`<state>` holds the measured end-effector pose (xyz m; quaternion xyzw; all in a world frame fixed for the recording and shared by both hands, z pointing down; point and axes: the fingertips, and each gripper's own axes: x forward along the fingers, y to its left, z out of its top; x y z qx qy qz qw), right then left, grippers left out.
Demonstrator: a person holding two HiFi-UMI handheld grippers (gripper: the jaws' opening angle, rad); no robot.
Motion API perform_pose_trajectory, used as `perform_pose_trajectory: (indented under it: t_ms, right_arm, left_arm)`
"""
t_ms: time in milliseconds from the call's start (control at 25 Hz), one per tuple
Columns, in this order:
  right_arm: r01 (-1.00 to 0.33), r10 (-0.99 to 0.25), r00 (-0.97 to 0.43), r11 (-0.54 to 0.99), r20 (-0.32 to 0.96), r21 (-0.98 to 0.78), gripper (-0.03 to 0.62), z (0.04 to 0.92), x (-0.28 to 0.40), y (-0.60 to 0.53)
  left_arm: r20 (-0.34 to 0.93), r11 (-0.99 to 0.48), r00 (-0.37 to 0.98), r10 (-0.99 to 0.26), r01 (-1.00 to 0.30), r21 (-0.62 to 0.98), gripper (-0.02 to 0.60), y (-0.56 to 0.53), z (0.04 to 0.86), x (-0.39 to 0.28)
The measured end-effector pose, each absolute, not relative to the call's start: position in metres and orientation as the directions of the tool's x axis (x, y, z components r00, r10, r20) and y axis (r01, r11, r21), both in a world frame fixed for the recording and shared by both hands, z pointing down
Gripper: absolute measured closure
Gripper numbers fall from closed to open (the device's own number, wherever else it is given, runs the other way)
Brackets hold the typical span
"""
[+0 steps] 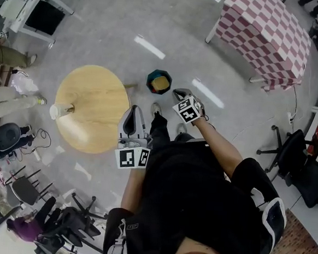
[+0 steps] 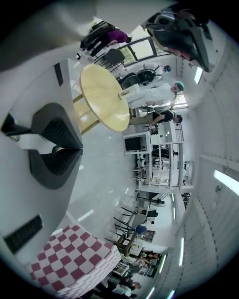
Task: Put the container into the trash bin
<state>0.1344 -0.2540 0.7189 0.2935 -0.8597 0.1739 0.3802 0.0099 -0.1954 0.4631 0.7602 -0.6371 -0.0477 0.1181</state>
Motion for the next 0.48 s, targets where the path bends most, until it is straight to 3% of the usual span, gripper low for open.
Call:
perform_pose_trajectory:
  t_ms: [480]
  right_arm:
    - [-0.659,-0.548,-0.696,0.744,0.463,-0.11,0.565,0.556,0.185,-0.199]
  left_arm:
    - [0.024,-0.112,0.119,-0.993,-0.973,0.2,0.572,-0.107,0.414,0.067]
